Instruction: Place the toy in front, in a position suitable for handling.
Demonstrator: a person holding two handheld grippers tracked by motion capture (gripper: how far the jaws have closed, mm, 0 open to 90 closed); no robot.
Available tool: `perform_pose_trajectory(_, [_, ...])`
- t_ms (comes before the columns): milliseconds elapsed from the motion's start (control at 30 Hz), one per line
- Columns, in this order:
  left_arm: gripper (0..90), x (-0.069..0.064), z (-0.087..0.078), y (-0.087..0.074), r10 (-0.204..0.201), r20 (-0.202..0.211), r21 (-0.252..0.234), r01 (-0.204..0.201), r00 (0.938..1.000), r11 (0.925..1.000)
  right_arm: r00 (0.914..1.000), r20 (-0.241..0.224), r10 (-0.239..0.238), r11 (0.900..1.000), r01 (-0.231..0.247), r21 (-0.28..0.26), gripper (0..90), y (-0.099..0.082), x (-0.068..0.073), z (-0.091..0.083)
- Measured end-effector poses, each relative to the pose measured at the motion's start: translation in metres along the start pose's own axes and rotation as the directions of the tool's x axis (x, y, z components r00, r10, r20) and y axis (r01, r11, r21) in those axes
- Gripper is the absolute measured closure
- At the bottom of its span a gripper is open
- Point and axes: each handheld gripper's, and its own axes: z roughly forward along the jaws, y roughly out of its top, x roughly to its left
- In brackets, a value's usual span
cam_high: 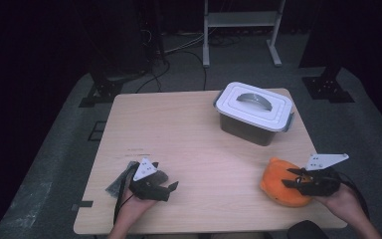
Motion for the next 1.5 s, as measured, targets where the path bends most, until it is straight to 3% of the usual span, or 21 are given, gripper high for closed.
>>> perform_pose_trajectory(267, [0.0, 0.001, -0.002, 0.001, 0.002, -0.002, -0.001, -0.002, 1.0000, 1.0000, 0.9998, -0.008, 0.018, 0.9996, -0.018, -0.024, 64.0, 0.003, -0.002, -0.008])
perform_pose_trajectory(500, [0.0, 0.001, -0.004, 0.002, 0.002, -0.008, -0.006, -0.002, 1.0000, 1.0000, 0.9998, -0.008, -0.018, 0.9998, 0.018, -0.011, 64.9, 0.012, 0.001, -0.012])
perform_pose_trajectory(667, [2.2, 0.002, -0.007, 0.002, 0.007, -0.010, -0.016, -0.007, 0.9999, 0.9998, 0.9984, -0.024, -0.052, 0.9985, 0.051, -0.019, 64.9, 0.026, 0.005, -0.012])
perform_pose_trajectory(900, [2.2, 0.004, -0.009, 0.002, 0.004, -0.014, -0.015, -0.004, 0.9999, 0.9999, 0.9926, -0.078, -0.093, 0.9933, 0.087, -0.076, 64.9, 0.056, 0.012, -0.009])
perform_pose_trajectory(1067, [2.2, 0.005, -0.009, 0.002, 0.004, -0.015, -0.017, -0.004, 0.9999, 0.9998, 0.9822, -0.119, -0.145, 0.9853, 0.132, -0.109, 64.9, 0.083, 0.021, -0.003])
perform_pose_trajectory(1233, [2.2, 0.006, -0.011, 0.002, 0.000, -0.017, -0.020, 0.000, 0.9999, 0.9998, 0.9659, -0.165, -0.199, 0.9745, 0.178, -0.137, 64.8, 0.106, 0.034, 0.009])
perform_pose_trajectory(1500, [2.2, 0.010, -0.014, 0.002, -0.013, -0.026, -0.038, 0.012, 0.9996, 0.9992, 0.9428, -0.217, -0.253, 0.9637, 0.225, -0.144, 64.8, 0.129, 0.049, 0.030])
